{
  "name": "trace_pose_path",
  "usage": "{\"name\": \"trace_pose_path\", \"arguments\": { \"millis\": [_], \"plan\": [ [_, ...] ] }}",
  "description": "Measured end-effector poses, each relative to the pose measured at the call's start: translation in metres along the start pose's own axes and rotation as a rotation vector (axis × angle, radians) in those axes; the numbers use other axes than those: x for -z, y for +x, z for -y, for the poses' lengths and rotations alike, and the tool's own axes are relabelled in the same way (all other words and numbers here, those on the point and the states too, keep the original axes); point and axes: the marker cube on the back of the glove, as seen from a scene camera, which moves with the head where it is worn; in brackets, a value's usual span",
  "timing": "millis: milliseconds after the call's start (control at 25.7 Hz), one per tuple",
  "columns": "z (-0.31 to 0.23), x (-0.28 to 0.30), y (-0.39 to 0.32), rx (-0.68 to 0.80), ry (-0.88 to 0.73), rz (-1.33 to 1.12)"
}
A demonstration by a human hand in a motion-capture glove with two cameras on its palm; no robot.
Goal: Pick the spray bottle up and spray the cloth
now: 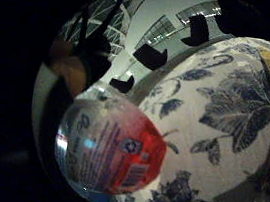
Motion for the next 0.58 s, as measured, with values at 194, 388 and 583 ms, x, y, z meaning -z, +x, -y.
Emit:
{"name": "trace_pose_path", "arguments": {
  "millis": [194, 388, 583],
  "plan": [
    [-0.042, 0.025, -0.009, 0.002, 0.053, -0.186],
    [-0.096, 0.089, -0.03, -0.008, 0.116, -0.339],
    [-0.164, 0.137, -0.047, -0.006, 0.15, -0.486]
  ]
}}
